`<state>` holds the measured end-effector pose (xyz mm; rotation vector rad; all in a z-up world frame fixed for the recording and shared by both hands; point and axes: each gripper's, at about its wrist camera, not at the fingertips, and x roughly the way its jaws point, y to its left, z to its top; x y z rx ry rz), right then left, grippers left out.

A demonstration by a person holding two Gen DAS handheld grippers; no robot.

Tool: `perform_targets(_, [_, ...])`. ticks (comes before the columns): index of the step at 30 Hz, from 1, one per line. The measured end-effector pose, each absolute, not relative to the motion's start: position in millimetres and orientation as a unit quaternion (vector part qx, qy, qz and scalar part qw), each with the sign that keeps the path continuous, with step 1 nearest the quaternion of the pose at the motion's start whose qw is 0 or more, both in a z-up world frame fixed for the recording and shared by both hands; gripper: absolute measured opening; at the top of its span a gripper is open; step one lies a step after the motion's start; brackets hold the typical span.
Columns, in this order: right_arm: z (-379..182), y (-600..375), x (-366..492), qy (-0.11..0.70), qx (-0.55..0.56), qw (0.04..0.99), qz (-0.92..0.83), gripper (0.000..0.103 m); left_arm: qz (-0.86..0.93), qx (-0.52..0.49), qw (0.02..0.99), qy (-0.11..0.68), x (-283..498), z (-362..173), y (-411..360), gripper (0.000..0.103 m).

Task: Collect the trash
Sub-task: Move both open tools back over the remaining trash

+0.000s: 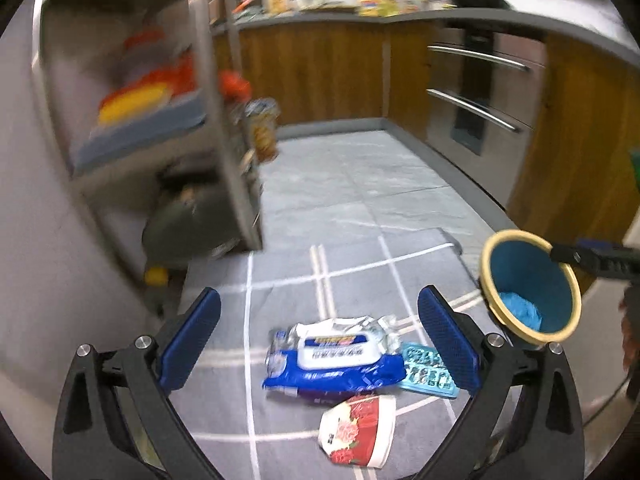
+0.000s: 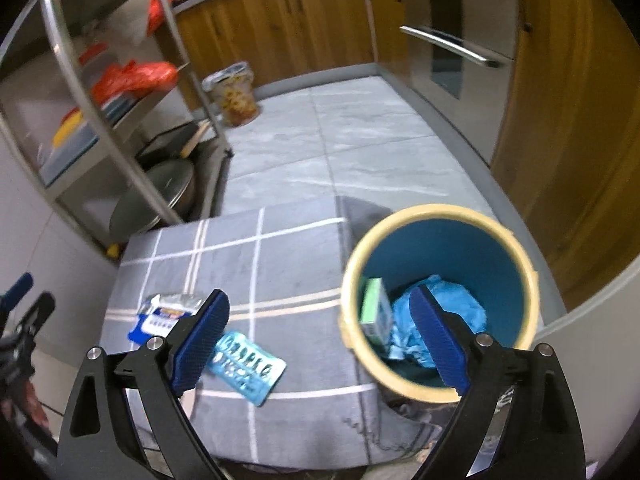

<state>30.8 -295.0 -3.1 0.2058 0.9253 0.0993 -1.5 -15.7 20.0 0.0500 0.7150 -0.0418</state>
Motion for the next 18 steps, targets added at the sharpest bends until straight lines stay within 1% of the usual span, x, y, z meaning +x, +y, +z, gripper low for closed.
perform_targets(6, [-11,-270,41,0.460,0.115,0.878,0.065,0.091,0.013,0.032,0.925,0.379,6,-9,14,0.097])
perform_targets(8, [-25,-262,49,0.487,0.112,0.864,0.059,0.091,0.025,0.024,0.919,0.393,9,-20,26,0.097])
perform_targets(10, [-31,-256,55,0.494,0.120,0.859,0.064,0.091,0.041,0.016,0.913,0.406,13,-32,37,0.097])
perform_targets(15, [-43,-241,68,0.508,0.092,0.854,0.062,0.091,0.065,0.016,0.898,0.434,20,-60,55,0.097])
perform_targets(18, [-48,-237,74,0.517,0.092,0.849,0.063,0.091,0.059,-0.008,0.893,0.445,24,-70,63,0.097])
